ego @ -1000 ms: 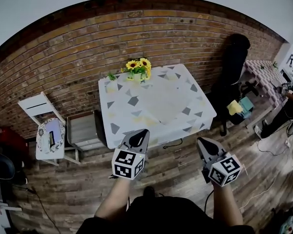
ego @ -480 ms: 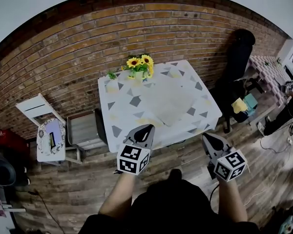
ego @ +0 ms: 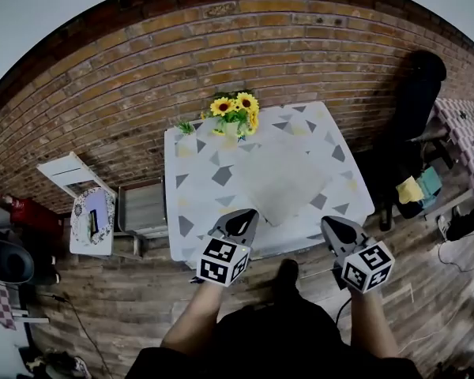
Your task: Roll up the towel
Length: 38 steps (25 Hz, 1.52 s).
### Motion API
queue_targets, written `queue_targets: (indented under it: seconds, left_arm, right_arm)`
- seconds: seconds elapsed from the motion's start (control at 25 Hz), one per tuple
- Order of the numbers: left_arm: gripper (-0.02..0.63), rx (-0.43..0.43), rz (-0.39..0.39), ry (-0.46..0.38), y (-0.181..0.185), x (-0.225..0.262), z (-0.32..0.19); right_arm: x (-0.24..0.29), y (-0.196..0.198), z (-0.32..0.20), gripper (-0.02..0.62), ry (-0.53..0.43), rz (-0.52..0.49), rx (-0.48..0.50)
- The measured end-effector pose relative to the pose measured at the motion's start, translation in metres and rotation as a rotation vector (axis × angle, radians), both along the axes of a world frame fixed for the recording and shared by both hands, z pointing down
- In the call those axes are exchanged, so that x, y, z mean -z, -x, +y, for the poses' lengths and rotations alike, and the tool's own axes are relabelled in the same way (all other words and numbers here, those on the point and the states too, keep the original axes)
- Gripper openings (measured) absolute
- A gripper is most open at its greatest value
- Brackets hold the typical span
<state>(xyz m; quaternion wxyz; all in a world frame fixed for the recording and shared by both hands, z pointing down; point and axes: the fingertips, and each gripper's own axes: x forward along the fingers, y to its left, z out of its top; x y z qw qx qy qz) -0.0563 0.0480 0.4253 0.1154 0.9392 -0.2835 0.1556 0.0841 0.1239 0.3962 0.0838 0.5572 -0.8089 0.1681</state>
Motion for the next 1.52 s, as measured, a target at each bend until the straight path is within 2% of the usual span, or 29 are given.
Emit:
queue_targets:
  seconds: [0.2, 0.36, 0.64, 1.08, 1.24, 1.52]
  left_arm:
    - [0.02, 0.032, -0.086, 0.013, -0.034, -0.002, -0.033]
    - [0.02, 0.074, -0.124, 0.022, -0.052, -0.007, -0.052]
    - [0.02, 0.111, -0.172, 0.049, -0.047, -0.028, -0.063]
    - [0.02, 0.023, -0.164, 0.084, -0.027, -0.068, -0.048]
    - [0.02, 0.001, -0.175, 0.11, -0.024, -0.084, -0.044]
    - [0.02, -0.009, -0.241, 0.147, -0.028, -0.111, -0.052]
  right_arm:
    - [-0.002, -0.057, -0.049, 0.014, -0.001, -0.055, 0.024]
    - [-0.017, -0.077, -0.075, 0.014, 0.024, -0.083, 0.074]
    - [-0.048, -0.047, -0.089, 0.014, 0.089, -0.076, 0.194]
    - [-0.065, 0.016, -0.08, 0.017, 0.189, 0.076, 0.264]
    - [-0.08, 0.032, -0.076, 0.048, 0.227, 0.121, 0.298]
    - [-0.12, 0.042, -0.084, 0.075, 0.301, 0.171, 0.395]
